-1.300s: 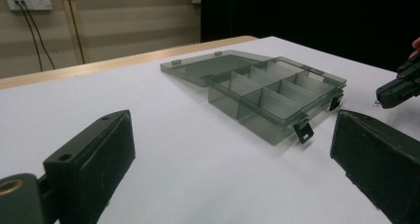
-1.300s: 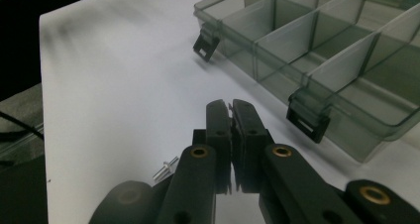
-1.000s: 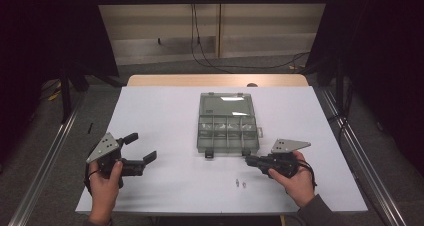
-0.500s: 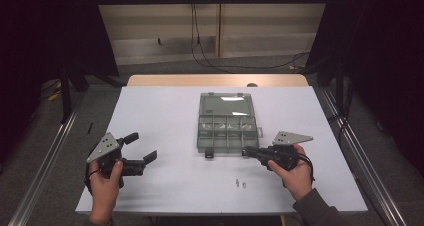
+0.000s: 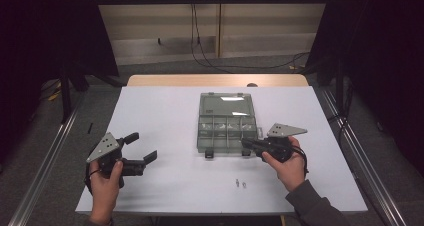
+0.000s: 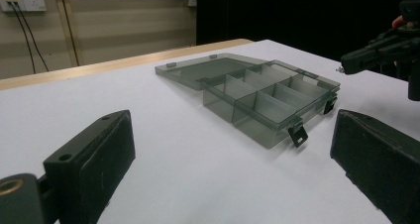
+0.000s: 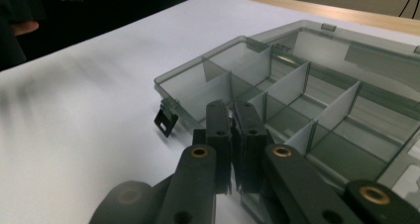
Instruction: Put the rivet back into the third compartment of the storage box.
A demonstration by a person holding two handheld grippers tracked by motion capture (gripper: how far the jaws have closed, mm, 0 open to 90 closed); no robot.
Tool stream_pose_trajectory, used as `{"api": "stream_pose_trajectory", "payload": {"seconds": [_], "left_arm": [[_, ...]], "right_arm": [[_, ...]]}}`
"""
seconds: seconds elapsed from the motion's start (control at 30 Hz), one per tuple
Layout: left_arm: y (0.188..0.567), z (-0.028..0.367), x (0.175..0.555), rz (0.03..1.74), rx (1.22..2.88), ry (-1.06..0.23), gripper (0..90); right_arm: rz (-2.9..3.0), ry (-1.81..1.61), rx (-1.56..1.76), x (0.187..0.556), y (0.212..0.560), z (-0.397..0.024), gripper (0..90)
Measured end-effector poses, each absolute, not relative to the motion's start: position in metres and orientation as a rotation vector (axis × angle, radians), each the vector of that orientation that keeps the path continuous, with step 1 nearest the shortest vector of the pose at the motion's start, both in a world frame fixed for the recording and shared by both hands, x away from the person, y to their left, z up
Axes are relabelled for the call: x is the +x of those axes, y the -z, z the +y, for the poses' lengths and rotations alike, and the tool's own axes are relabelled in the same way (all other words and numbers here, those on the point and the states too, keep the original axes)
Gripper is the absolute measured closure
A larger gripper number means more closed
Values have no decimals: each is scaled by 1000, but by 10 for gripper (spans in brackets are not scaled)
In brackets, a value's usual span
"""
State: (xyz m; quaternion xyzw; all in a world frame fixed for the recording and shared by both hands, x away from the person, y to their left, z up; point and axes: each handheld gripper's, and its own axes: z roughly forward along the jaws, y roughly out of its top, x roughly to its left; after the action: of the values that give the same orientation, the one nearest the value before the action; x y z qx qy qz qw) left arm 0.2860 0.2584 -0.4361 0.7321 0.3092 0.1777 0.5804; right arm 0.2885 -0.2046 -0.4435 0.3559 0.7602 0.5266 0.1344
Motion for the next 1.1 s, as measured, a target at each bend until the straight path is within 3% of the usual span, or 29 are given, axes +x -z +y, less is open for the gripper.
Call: {"api": "stream_pose_trajectory", "payload": {"seconds": [1.1], "left_arm": [[437,258,287,711,1709,-404,34]], "right_arm": [[2091,-1482,1116,329,443,-195,874]]}}
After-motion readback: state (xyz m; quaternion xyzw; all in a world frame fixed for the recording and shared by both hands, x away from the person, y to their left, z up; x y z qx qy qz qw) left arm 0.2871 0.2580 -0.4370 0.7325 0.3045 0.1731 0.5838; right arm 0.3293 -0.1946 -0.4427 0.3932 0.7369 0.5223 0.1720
